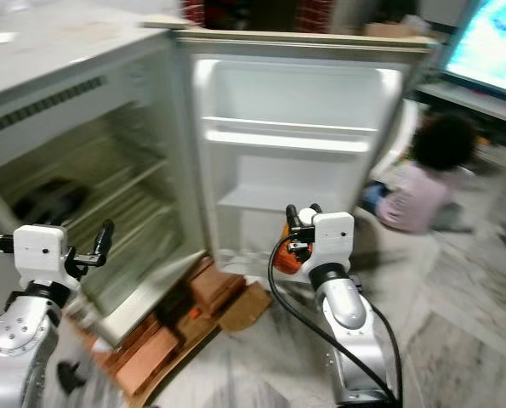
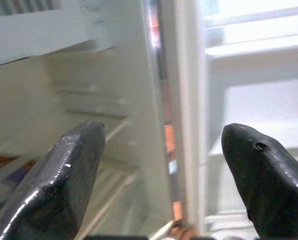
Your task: Restocking fridge
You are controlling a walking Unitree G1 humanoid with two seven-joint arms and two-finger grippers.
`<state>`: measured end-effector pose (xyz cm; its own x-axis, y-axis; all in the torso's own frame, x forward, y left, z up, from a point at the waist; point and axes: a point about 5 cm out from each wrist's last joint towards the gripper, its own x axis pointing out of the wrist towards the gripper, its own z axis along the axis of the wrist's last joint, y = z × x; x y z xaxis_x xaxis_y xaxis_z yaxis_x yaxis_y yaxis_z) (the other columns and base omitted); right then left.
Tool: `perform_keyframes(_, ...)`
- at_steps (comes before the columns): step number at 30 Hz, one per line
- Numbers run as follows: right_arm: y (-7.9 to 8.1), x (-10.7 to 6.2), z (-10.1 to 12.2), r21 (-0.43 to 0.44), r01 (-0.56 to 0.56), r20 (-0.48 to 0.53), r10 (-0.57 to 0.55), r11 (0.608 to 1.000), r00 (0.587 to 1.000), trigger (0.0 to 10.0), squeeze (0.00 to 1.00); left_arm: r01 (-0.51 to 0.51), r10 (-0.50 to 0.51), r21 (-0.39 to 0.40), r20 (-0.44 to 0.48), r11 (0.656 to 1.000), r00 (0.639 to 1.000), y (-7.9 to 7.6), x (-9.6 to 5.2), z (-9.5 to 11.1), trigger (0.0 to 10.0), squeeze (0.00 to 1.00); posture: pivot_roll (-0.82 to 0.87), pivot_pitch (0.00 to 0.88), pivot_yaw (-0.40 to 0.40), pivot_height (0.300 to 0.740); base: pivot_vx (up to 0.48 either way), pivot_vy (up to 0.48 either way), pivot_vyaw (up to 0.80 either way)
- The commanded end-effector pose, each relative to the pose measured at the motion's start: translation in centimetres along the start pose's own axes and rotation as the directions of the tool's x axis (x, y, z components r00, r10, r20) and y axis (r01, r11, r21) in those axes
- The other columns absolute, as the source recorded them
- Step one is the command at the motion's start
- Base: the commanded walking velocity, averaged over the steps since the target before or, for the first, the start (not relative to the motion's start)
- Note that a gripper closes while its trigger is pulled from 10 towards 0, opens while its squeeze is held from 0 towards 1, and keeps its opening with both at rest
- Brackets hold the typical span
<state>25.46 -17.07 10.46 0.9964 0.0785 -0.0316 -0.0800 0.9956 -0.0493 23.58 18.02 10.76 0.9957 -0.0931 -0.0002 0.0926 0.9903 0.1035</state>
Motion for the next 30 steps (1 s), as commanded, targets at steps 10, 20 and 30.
perform_keyframes(10,1.08,0.39,1.11,0.012,-0.037,0.048,0.036,0.999,0.998,10.0,0.00,-0.044,0.044,0.017,-0.019,0.999,0.999,1.20,-0.32,-0.05,10.0,0.00,0.07,0.028,-0.028,0.740,0.259,0.048,-0.36)
perform_keyframes(20,1.41,0.37,0.94,0.020,-0.050,0.042,0.049,0.999,0.998,10.0,0.00,-0.053,0.054,0.017,-0.041,0.998,0.998,1.54,-0.44,-0.20,10.0,0.00,0.08,0.028,-0.028,0.740,0.000,0.265,0.00)
perform_keyframes(30,1.55,0.36,1.02,0.023,-0.050,0.049,0.049,0.998,0.998,10.0,0.00,-0.037,0.038,0.026,-0.030,0.999,0.999,1.40,-0.34,-0.05,10.0,0.00,0.08,0.026,-0.023,0.740,0.000,0.350,0.00)
